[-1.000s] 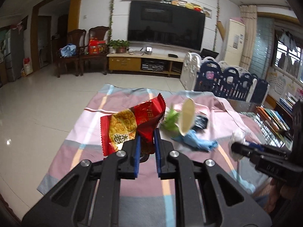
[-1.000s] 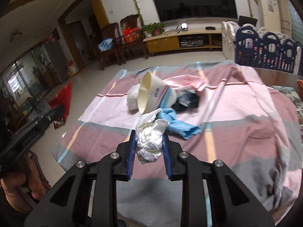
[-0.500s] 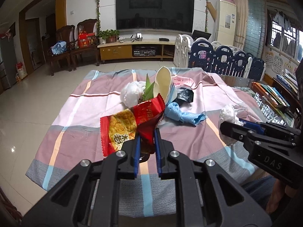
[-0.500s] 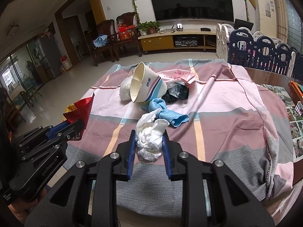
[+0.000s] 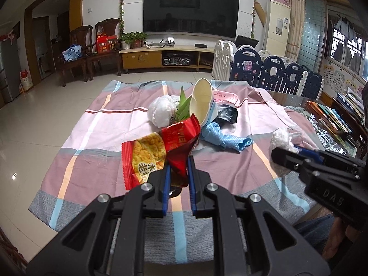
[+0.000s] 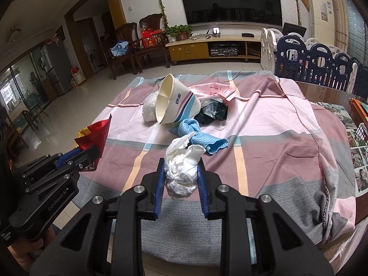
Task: Collect trash
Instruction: 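Carry the tissue and red snack bag to the wastebasket and drop them, then bring both tools back over the table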
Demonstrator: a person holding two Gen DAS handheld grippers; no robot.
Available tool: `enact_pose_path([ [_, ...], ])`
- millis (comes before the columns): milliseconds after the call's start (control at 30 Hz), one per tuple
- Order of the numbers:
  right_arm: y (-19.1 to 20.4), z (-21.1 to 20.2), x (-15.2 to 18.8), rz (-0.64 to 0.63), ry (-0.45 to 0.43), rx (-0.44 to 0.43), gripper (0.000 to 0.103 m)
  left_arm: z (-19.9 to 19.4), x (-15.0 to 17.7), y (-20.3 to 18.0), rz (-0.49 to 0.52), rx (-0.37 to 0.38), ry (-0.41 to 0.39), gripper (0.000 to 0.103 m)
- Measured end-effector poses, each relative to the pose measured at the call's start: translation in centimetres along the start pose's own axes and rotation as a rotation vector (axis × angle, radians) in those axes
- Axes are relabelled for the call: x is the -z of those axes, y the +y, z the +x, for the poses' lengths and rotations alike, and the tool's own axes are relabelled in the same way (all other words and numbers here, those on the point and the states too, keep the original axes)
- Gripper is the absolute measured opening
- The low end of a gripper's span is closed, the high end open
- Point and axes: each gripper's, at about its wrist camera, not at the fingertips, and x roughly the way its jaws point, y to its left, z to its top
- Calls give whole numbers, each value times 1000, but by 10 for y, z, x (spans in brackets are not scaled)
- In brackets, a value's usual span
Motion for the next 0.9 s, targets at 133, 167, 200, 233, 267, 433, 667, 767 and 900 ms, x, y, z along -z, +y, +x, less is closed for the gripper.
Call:
enact_pose_path([
  [133, -20, -23, -11, 72, -54, -44, 26, 0, 2, -1, 8, -9, 0, 15],
  [167, -28, -36, -15, 81, -69, -42, 26, 0, 2, 0, 6, -6, -2, 15],
  [200, -36, -50, -19, 79, -91, -31, 26, -1, 2, 0, 5, -6, -5, 15],
  [233, -47, -71, -23, 79, -122, -14, 26, -1, 2, 1, 4, -5, -6, 15],
  [267, -58, -87, -26, 84, -143, 0, 27, -2, 2, 1, 2, -1, -7, 15],
  [433, -127, -164, -15, 115, -191, 147, 27, -3, 3, -3, 14, 16, -7, 15],
  [667, -242, -205, 93, 347, -74, 364, 32, -10, 6, -28, 95, 138, -12, 15],
  [767, -271, -197, 139, 405, 53, 433, 56, -21, 7, -69, 196, 233, -2, 15],
  [900, -279, -236, 149, 437, -37, 493, 67, -45, 8, -149, 284, 429, 31, 16],
])
